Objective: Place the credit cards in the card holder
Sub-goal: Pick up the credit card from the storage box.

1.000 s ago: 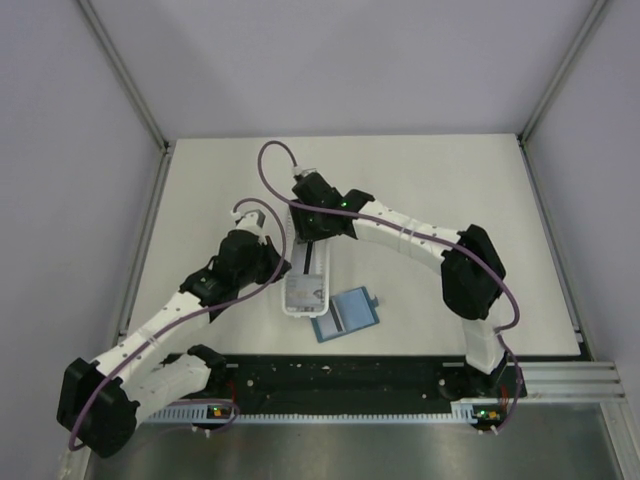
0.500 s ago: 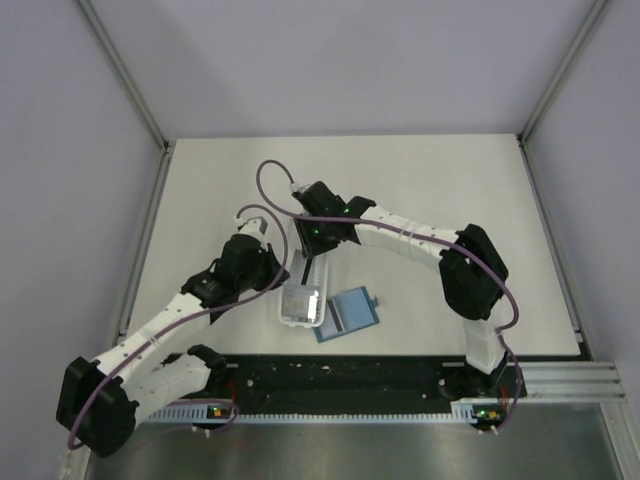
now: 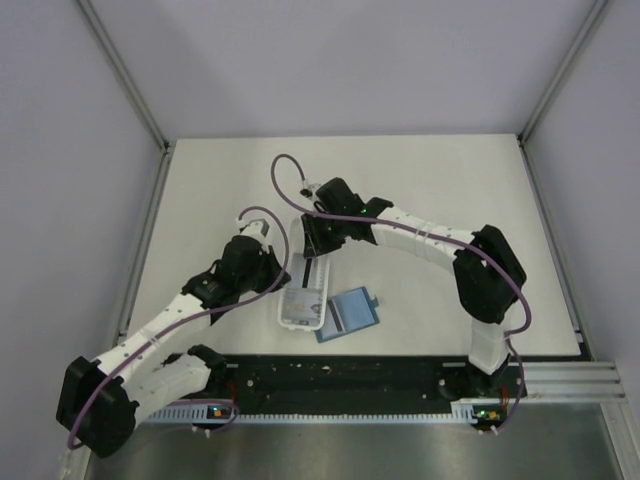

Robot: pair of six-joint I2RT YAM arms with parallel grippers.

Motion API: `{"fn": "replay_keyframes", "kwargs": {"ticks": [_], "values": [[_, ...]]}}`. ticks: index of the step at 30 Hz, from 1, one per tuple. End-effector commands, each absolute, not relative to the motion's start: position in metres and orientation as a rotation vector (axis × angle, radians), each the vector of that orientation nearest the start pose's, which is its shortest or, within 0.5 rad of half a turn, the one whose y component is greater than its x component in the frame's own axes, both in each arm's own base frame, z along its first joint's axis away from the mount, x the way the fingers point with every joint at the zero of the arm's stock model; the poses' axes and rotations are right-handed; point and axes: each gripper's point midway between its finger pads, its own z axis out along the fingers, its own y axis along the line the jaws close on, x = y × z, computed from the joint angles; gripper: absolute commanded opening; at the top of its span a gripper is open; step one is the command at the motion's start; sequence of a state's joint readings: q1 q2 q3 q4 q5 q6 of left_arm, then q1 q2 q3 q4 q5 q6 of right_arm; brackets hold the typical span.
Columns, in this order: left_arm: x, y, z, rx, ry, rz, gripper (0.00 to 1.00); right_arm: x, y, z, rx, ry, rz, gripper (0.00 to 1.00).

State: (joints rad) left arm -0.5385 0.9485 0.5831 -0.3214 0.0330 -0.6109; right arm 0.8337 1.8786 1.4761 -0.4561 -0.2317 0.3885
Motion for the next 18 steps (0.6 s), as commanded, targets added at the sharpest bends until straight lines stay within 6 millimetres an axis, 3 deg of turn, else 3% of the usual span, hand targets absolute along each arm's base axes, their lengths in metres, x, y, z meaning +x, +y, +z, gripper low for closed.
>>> {"fn": "replay_keyframes", "kwargs": {"ticks": [1,11,18], "values": [[0.265,-0.181,0.163,-0.117,2.103,-0.705,0.0,0.249,0.396,0.133,-0.734,2.501,0.981,0.31],[0.266,-0.181,0.159,-0.115,2.11,-0.698,0.0,0.237,0.4,0.136,-0.78,2.477,1.127,0.29],[0.267,-0.181,0.159,-0.111,2.111,-0.691,0.0,0.219,0.401,0.133,-0.904,2.451,1.237,0.27]]}}
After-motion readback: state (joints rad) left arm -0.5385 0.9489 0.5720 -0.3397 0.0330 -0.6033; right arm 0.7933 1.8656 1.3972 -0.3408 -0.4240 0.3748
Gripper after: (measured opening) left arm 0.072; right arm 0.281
